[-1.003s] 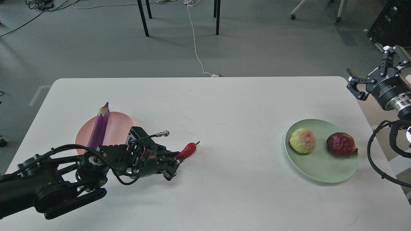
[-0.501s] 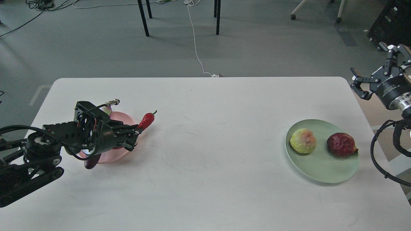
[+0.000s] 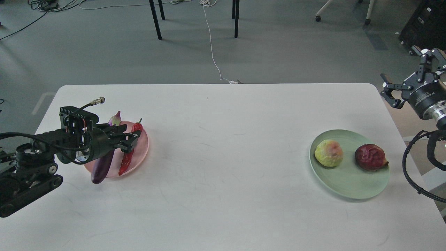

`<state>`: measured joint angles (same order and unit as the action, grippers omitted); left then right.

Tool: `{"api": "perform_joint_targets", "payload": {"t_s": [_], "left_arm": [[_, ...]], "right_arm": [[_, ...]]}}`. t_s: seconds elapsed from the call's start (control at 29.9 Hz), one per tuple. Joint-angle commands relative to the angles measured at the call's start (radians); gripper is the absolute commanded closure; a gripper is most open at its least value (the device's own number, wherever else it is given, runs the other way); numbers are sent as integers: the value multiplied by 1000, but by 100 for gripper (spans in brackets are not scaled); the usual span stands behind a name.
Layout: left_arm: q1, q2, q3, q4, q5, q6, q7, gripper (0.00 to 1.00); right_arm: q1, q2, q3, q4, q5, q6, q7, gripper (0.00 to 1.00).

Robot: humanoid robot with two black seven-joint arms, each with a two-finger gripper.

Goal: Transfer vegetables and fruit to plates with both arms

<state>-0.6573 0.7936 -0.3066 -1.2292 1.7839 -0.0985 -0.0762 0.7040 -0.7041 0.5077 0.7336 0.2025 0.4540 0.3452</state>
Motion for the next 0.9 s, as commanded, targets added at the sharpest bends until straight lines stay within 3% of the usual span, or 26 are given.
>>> {"api": "perform_joint_targets", "payload": {"t_s": [0.0,0.17,0.33,0.4,0.5,0.57,0.7,0.87], "left_arm": [[-15,6,-9,-1,-108,2,-1,14],[-47,3,-123,2,-421,-10,-4,11],[-80,-59,-177,69,-778,-15,-36,6],[-100,-140,-213,118,-906,-9,-88,5],[-102,-218,-296,201,-1039,-15,-203,4],[-101,-253,-342,240,-1118,-18,-237,4],[-104,-327,-414,315,-1320,-36,-240,4],[-123,-370,-465,431,-1592,-176,-238,4]], "right_arm": [[0,2,2,0,0,0,0,2],[14,5,26,-3,0,-18,0,1],[22,14,81,-46,-2,-61,-11,2],[25,17,103,-45,0,-58,-5,1],[22,26,167,-39,0,-52,6,1],[22,55,201,-40,0,-52,11,1],[23,94,256,-46,8,-52,6,1],[17,139,319,-51,31,-51,-15,1]]}}
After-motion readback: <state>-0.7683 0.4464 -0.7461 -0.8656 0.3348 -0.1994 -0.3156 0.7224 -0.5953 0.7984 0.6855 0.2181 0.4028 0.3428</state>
